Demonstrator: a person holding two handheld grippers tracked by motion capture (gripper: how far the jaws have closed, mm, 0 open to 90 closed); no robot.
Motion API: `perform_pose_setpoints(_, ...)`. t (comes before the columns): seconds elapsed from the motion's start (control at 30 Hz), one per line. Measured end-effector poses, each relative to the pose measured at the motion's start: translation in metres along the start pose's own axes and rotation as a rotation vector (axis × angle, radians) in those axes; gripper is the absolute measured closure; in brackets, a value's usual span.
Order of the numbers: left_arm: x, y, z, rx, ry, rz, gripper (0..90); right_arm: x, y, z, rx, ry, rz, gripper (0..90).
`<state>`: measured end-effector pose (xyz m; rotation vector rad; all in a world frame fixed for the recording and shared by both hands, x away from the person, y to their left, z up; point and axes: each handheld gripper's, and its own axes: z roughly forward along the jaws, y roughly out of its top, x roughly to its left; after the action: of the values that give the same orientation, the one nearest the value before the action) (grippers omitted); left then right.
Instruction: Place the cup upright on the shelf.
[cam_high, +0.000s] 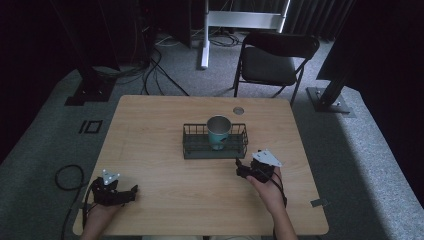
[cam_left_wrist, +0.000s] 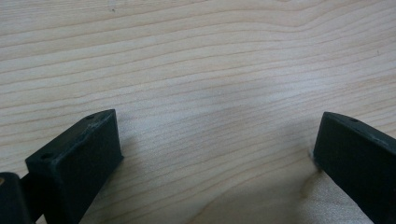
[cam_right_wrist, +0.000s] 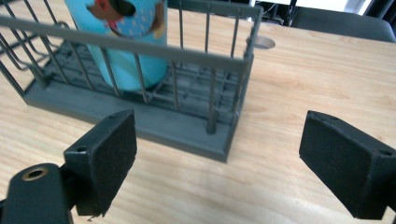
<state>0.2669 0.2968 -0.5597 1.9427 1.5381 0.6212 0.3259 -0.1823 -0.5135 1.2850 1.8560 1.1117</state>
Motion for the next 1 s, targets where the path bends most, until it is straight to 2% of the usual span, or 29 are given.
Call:
perform_pose_setpoints(0.27, 0.0, 0.0, 0.0, 0.0, 0.0, 0.0, 1.4, -0.013, -0.014, -0.006, 0.051, 0.022, -0.011, 10.9)
perform_pose_setpoints(0.53, 0.0, 0.0, 0.0, 0.0, 0.0, 0.0, 1.4, -0.027, -0.029, -0.013, 0.108, 0.042, 0.002, 10.9)
perform_pose_setpoints(1.0, 0.0, 0.0, 0.0, 0.0, 0.0, 0.0, 1.4, -0.057, -0.042, -0.034, 0.155, 0.064, 0.002, 10.9)
